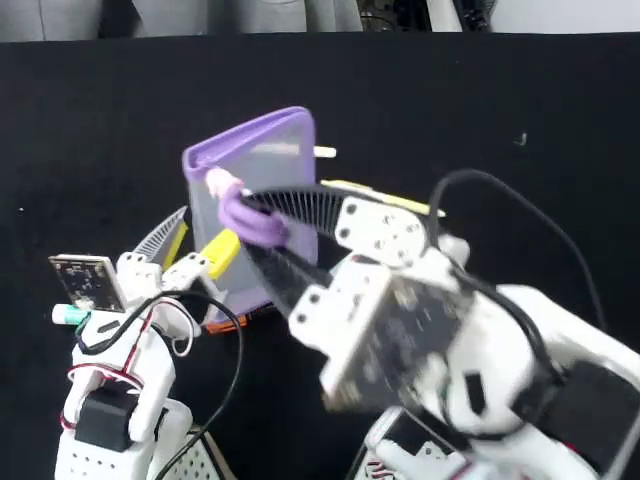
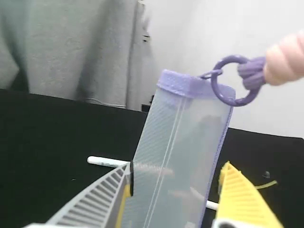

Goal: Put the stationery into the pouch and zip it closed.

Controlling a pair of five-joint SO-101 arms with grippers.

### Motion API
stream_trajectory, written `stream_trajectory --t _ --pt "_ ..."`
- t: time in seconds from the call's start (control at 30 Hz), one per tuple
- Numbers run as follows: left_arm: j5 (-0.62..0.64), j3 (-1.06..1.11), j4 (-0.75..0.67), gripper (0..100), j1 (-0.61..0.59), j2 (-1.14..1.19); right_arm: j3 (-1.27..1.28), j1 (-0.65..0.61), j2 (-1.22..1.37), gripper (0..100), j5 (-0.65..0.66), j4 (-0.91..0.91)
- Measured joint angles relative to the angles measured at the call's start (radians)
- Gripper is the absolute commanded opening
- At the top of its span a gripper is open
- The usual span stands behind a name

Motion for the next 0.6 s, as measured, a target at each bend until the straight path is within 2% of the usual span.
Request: stream_trajectory --t 0.37,0.6 --pt "-0.018 -0.006 0.006 30 0.032 -0.003 -0.135 -0.018 -0.018 1.1 0.080 0.141" --pt "-0.218 -0.130 0.183 30 0.038 -0.006 -0.147 -0.018 -0.018 1.1 0.112 0.164"
